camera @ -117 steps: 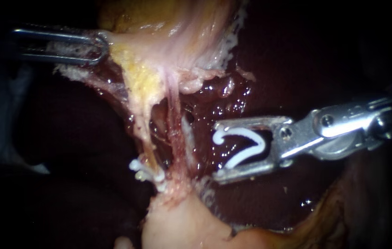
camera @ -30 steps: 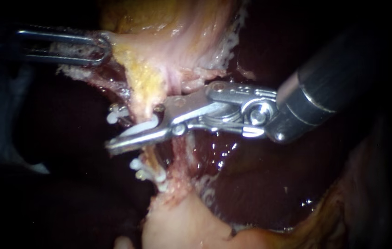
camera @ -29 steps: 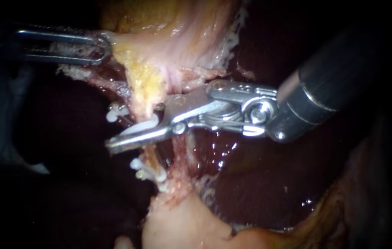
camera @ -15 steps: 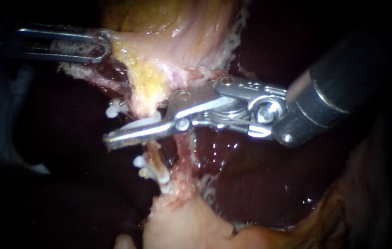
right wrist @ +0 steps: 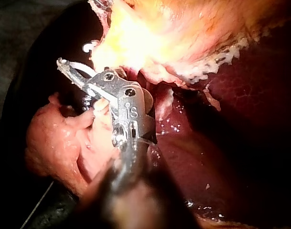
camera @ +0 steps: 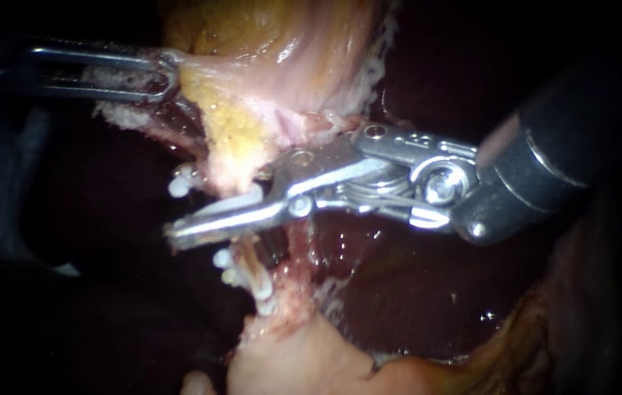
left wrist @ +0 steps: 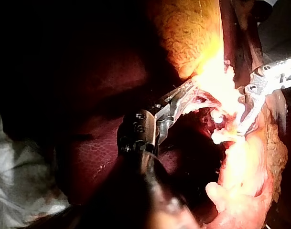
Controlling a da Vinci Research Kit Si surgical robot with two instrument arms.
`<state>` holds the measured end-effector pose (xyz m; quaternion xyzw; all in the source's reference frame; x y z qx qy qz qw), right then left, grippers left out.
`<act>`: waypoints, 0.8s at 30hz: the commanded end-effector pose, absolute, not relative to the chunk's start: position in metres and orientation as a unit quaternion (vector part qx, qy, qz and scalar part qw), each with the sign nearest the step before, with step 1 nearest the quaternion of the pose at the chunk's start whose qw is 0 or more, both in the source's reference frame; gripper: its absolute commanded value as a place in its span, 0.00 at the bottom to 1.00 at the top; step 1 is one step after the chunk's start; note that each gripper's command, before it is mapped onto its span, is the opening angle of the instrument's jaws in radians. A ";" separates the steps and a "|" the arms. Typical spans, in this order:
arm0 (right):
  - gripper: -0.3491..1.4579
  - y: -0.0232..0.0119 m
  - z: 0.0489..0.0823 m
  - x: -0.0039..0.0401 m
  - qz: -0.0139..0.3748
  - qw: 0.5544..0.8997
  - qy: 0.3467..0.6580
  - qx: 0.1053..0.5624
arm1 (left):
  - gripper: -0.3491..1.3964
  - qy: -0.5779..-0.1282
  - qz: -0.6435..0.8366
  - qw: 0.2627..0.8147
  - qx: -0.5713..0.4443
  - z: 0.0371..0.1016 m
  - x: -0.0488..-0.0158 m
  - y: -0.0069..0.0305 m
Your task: Clipping third clip left tube
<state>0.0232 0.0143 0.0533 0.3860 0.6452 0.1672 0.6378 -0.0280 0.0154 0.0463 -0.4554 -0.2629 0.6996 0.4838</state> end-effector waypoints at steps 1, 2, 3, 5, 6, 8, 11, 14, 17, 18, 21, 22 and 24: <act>0.45 0.0142 0.0533 0.0231 0.166 0.638 0.645 0.387 | 0.00 -0.263 0.700 0.484 -0.455 0.0464 -0.0280 0.0153; 0.45 0.0142 0.0533 0.0231 0.166 0.637 0.645 0.387 | 0.00 -0.263 0.699 0.484 -0.457 0.0464 -0.0280 0.0153; 0.45 0.0141 0.0532 0.0231 0.165 0.637 0.645 0.388 | 0.00 -0.263 0.699 0.484 -0.457 0.0464 -0.0280 0.0153; 0.45 0.0140 0.0531 0.0232 0.164 0.637 0.646 0.389 | 0.00 -0.263 0.699 0.484 -0.457 0.0464 -0.0280 0.0153; 0.44 0.0140 0.0530 0.0232 0.162 0.636 0.646 0.390 | 0.00 -0.263 0.699 0.484 -0.457 0.0464 -0.0280 0.0153; 0.44 0.0138 0.0528 0.0231 0.160 0.634 0.645 0.395 | 0.00 -0.263 0.699 0.484 -0.457 0.0464 -0.0280 0.0153; 0.43 0.0135 0.0523 0.0231 0.154 0.631 0.645 0.403 | 0.00 -0.263 0.699 0.484 -0.457 0.0464 -0.0280 0.0153; 0.43 0.0132 0.0519 0.0232 0.154 0.630 0.644 0.406 | 0.00 -0.262 0.699 0.484 -0.457 0.0464 -0.0280 0.0153; 0.43 0.0131 0.0518 0.0233 0.154 0.630 0.644 0.406 | 0.00 -0.262 0.699 0.484 -0.457 0.0464 -0.0280 0.0153; 0.43 0.0131 0.0518 0.0233 0.154 0.630 0.644 0.406 | 0.00 -0.262 0.699 0.484 -0.457 0.0464 -0.0280 0.0153; 0.43 0.0131 0.0518 0.0233 0.154 0.630 0.644 0.406 | 0.00 -0.262 0.699 0.484 -0.457 0.0464 -0.0280 0.0153; 0.42 0.0131 0.0518 0.0233 0.154 0.630 0.644 0.406 | 0.00 -0.262 0.699 0.484 -0.457 0.0464 -0.0280 0.0153; 0.42 0.0131 0.0518 0.0233 0.154 0.630 0.644 0.406 | 0.00 -0.262 0.699 0.484 -0.457 0.0465 -0.0280 0.0153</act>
